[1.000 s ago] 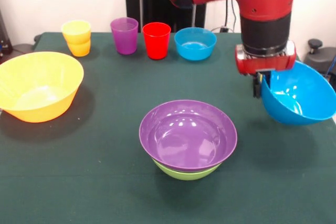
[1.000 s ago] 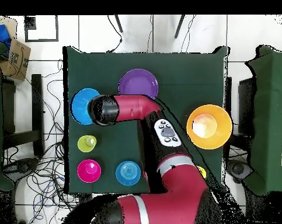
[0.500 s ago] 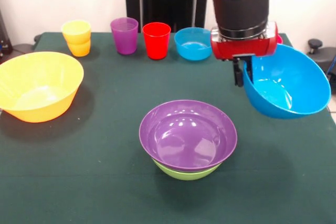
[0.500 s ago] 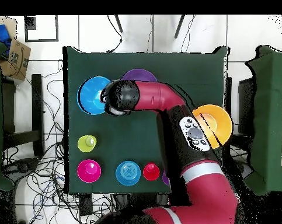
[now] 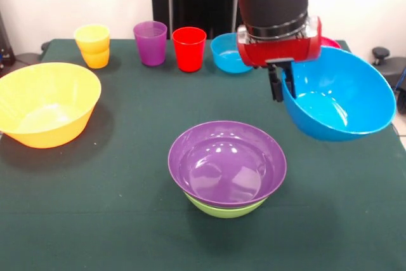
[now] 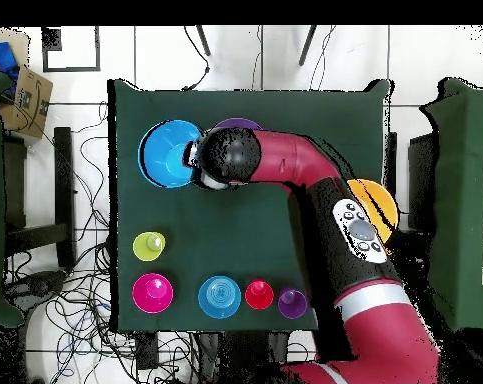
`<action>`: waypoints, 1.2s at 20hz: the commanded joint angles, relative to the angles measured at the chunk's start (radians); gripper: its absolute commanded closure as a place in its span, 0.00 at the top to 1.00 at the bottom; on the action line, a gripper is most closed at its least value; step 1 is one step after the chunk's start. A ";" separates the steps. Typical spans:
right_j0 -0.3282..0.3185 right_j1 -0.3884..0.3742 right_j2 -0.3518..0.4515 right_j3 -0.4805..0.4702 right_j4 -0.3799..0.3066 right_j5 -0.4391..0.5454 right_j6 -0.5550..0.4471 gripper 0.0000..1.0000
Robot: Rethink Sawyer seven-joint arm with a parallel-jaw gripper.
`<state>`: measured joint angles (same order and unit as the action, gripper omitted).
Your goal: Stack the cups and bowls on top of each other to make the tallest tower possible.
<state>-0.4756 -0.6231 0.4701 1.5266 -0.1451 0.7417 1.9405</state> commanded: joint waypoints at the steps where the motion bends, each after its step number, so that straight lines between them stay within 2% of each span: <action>1: -0.064 -0.026 0.093 -0.094 -0.005 0.241 -0.226 0.00; 6: -0.103 0.010 0.132 -0.162 -0.007 0.316 -0.247 0.00; 13: -0.158 0.012 0.179 -0.202 -0.010 0.405 -0.269 0.00; 17: -0.174 0.049 0.193 -0.291 -0.038 0.481 -0.301 0.00; 21: -0.173 0.120 0.200 -0.371 -0.065 0.494 -0.327 0.00; 24: -0.178 0.145 0.202 -0.385 -0.082 0.472 -0.335 0.00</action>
<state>-0.6572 -0.5931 0.6165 1.2448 -0.1521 1.1348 1.9400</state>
